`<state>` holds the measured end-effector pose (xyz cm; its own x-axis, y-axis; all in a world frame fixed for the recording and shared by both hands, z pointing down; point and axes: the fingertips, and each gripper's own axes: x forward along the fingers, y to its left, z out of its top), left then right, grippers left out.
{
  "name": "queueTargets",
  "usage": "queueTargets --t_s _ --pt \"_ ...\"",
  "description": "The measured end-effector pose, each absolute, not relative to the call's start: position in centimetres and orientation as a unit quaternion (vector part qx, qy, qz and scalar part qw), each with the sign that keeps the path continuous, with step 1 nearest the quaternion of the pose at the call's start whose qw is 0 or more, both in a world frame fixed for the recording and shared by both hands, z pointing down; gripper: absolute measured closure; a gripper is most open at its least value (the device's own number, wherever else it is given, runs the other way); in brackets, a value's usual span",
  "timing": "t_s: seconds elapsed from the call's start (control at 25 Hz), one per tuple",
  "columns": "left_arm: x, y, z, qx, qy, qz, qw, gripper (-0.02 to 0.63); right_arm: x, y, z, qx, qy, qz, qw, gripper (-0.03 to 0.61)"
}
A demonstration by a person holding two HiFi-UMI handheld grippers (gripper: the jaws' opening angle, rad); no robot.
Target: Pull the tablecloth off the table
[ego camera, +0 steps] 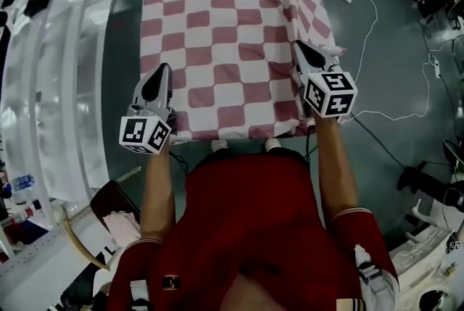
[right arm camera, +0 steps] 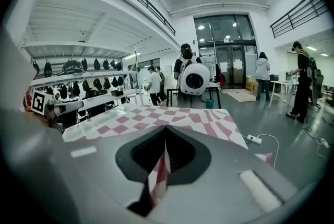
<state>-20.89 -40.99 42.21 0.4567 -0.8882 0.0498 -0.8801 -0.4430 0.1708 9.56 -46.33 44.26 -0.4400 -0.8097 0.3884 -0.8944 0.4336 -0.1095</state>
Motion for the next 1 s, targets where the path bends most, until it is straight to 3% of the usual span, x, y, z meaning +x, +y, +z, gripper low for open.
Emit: queueTargets --t_s 0.64,1.0 --pt "-31.5 -42.7 48.9 0.825 -0.545 0.02 0.147 0.604 2.3 -47.6 48.7 0.514 -0.816 0.149 0.218 0.564" --pt "-34.6 -44.1 55.2 0.808 -0.541 0.073 0.223 0.478 1.0 -48.0 50.0 0.52 -0.805 0.15 0.244 0.563"
